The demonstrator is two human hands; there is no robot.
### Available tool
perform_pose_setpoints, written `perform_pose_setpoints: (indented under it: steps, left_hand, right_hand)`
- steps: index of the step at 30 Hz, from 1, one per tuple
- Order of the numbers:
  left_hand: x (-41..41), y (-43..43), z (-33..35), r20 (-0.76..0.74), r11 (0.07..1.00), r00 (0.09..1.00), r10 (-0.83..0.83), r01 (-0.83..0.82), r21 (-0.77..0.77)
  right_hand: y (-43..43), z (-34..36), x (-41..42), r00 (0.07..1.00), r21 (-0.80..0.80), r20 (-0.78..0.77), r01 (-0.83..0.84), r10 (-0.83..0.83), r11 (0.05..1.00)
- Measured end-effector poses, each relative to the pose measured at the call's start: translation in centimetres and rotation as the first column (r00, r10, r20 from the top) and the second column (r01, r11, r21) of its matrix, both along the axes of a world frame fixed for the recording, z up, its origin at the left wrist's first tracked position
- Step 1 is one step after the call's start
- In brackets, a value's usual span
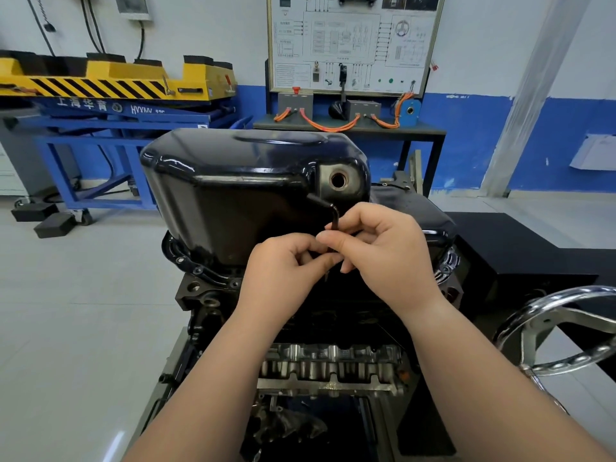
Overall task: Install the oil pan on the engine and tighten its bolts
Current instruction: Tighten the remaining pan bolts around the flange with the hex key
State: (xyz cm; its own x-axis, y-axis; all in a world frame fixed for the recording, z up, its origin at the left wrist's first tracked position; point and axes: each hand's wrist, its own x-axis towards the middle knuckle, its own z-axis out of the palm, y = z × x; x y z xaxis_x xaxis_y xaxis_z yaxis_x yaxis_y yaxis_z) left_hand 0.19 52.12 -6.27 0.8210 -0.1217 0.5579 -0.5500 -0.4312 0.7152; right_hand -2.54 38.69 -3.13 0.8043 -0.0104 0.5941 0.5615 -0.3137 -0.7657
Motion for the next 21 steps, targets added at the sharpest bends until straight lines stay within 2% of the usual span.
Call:
perform_pose_setpoints:
  steps: [3,8,12,16,21]
  left_hand:
    - [0.03,0.04,0.04,0.022,1.0,1.0,-0.001,0.001,-0.002]
    - [0.1,0.45,0.4,-0.016,0.995,0.998,-0.057,0.059,0.08]
    - [0.26,0.57,0.82,-0.045,0.982,0.995,-0.085,0.091,0.165]
    - [-0.06,0.23,0.74,-0.02,0.994,0.997,-0.078,0.08,0.078]
    - [-0.08,0.07,0.49,-0.016,0.996,0.997,-0.074,0.074,0.04]
  right_hand:
    - [-0.12,-0.03,0.08,1.0,-0.019,-0.013,0.011,-0.011,1.0]
    - [-0.59,0.25,-0.24,0.989,-0.082,-0.08,-0.133,0.126,0.988]
    - [-0.63,0.22,0.04,0.998,-0.084,-0.035,-0.056,0.053,0.995]
    - [-0.44,-0.14,0.02,1.0,-0.003,-0.008,-0.013,0.013,1.0]
    - [-0.72,-0.38,0.03,0.998,-0.041,-0.031,-0.059,0.058,0.997]
